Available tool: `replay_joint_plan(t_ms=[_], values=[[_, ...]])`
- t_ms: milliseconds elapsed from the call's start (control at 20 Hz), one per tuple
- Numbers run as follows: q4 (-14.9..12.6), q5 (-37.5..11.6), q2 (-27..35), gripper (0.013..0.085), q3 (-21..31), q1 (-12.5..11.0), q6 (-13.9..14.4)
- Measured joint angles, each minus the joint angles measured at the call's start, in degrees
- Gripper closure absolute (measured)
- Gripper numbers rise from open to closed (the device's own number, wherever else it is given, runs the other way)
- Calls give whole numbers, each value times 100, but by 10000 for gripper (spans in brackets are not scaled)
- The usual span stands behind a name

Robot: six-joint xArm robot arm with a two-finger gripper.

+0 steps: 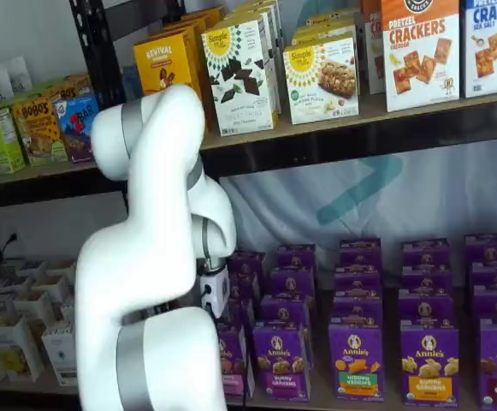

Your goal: Pick up the purple box with a pink patch in the middle, on the bottom shelf, the first box from the left

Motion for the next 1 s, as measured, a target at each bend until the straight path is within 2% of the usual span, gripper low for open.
replay_joint_plan(t_ms=[100, 200, 350, 500, 600, 800, 1000], values=[[25, 379, 112, 130, -224, -78, -80], [30, 506, 234, 130, -360, -160, -156], [103, 390, 367, 130, -446, -224, -298], [465, 91, 502, 130, -503, -253, -666], [591, 22, 603, 130, -606, -260, -787], [566, 16, 860, 130, -933, -239, -735], [293, 17, 1148, 130, -1278, -201, -446]])
